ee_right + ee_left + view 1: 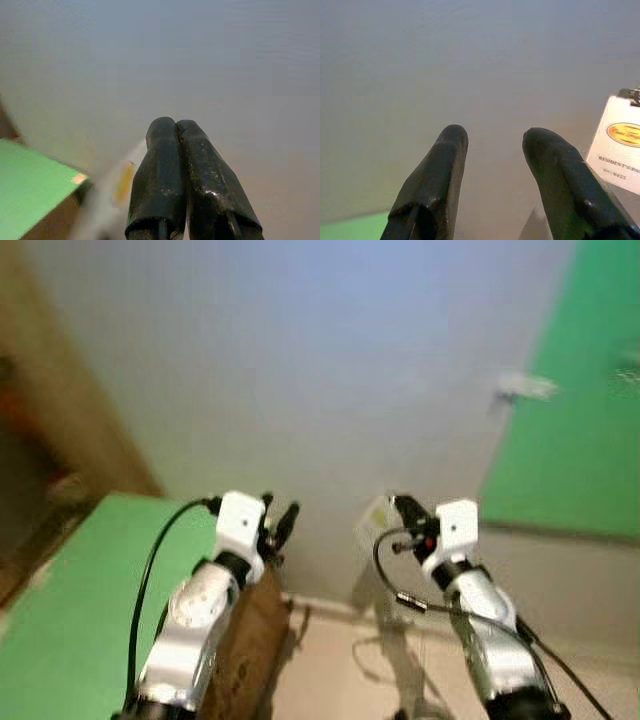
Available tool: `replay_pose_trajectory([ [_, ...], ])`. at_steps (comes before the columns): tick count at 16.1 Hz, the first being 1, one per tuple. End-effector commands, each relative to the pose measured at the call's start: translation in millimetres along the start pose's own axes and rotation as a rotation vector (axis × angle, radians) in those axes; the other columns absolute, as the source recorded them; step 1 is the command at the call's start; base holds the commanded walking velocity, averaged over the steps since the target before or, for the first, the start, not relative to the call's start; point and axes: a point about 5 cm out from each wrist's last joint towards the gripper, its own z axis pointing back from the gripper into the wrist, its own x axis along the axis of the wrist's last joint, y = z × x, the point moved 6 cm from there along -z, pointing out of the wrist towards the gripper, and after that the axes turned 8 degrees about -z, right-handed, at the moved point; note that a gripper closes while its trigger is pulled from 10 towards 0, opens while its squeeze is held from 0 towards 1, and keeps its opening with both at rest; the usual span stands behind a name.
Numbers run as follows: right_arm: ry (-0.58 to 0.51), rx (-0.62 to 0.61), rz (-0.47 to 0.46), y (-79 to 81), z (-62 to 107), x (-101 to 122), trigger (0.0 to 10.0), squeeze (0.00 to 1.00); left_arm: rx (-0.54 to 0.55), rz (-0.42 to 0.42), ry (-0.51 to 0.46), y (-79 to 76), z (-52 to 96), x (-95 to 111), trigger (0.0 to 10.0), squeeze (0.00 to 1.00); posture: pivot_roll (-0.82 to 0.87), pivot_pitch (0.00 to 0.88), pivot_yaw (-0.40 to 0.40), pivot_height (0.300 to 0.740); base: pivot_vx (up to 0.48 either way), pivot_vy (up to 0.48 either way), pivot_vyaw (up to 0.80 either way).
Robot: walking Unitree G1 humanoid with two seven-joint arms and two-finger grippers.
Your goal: Hang keys on a hook
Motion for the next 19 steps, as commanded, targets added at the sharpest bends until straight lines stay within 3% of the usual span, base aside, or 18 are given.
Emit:
replay_pose_trajectory([
  [1,-0.001,-0.015,-0.004,-4.2,0.9,0.2,0.0,0.0,-0.028,-0.012,0.007,-4.1,-3.1,-1.3,10.0,0.0,-0.22,0.0,0.141,0.74,0.0,0.0,-0.69],
  [6,-0.019,-0.037,0.015,-9.6,1.6,4.1,0.0,0.0,-0.014,-0.019,0.025,-1.9,-10.5,-3.5,10.0,0.0,-0.24,0.0,0.151,0.74,0.0,-0.057,-0.28],
  [14,-0.012,-0.034,0.026,-9.6,1.9,3.0,0.0,0.0,-0.005,-0.041,0.017,-2.6,-8.9,-5.9,10.0,0.0,-0.24,0.0,0.143,0.74,0.0,-0.448,0.0],
  [15,-0.01,-0.033,0.026,-9.5,1.9,2.6,0.0,0.0,-0.012,-0.082,0.011,-2.9,-7.5,-4.9,10.0,0.0,-0.24,0.0,0.143,0.74,0.0,-0.446,0.0],
  [19,-0.01,-0.027,0.023,-7.5,1.8,1.6,0.0,0.01,-0.048,-0.035,-0.012,-12.8,-5.3,-1.3,10.0,0.0,-0.23,0.0,0.142,0.74,0.0,-0.462,0.0],
])
